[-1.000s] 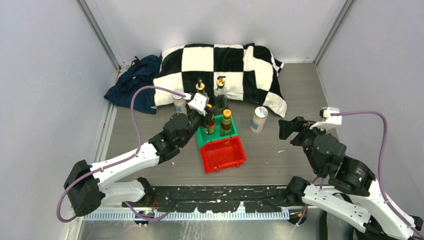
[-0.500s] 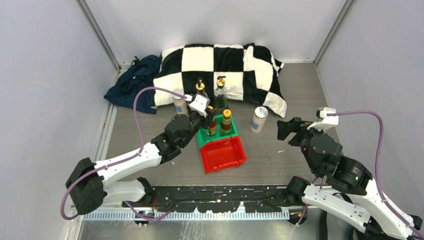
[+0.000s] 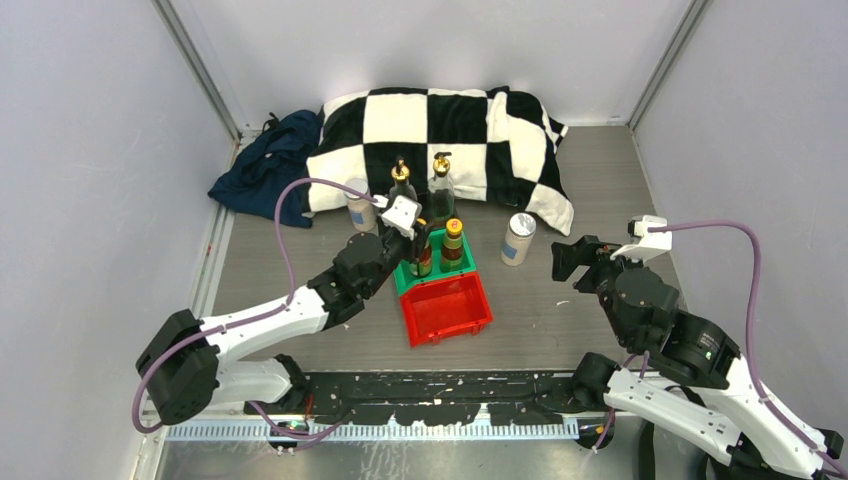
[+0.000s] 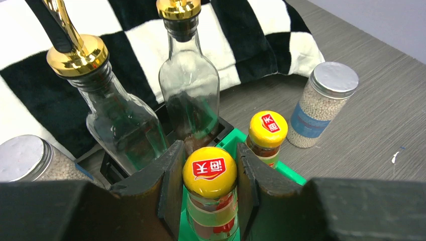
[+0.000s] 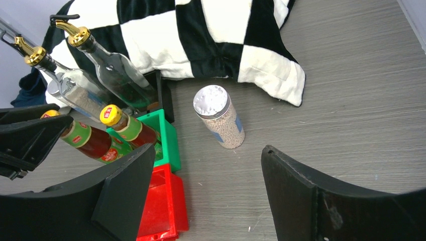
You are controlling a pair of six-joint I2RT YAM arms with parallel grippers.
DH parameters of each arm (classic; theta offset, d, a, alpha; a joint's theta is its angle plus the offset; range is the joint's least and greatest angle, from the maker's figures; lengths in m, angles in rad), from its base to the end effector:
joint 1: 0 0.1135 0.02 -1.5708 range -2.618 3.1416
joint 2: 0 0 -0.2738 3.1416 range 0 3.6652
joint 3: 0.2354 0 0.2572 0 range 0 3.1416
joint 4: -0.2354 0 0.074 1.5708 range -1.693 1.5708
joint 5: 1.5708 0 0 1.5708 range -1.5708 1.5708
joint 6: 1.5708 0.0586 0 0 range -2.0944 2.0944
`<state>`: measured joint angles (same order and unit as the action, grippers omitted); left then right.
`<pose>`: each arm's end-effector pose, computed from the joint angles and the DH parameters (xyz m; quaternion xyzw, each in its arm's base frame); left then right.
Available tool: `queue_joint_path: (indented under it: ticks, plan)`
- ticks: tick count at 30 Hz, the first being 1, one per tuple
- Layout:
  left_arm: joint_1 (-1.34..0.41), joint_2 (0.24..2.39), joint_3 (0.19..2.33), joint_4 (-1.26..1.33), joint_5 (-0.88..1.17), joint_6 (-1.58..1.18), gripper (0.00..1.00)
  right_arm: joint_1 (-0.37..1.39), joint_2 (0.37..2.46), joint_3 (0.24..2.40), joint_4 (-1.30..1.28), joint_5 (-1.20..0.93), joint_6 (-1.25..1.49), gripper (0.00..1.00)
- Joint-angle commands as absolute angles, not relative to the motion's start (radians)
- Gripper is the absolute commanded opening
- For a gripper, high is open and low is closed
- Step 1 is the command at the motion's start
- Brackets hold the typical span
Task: Organize the condiment bottles
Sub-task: Place the bottle in the storage box.
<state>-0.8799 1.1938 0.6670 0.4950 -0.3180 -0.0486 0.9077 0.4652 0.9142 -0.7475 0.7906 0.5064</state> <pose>0.2022 -0.2158 0.2901 0.1856 0.6933 -0.2059 0.6652 0.0850 0.0411 0.3650 0.0762 0.7731 0.1207 0.6181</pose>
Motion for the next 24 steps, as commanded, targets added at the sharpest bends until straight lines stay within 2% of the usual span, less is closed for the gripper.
queue_joint_path:
  ticks: [1,24]
  plan:
    - [-0.87,1.181,0.683,0.716,-0.313,-0.052,0.0,0.907,0.48,0.912,-0.697,0.795,0.505,0.83]
    - [-0.859,1.236,0.64,0.79,-0.292,-0.067,0.0,0.907,0.48,0.893,-0.692,0.793,0.508,0.84]
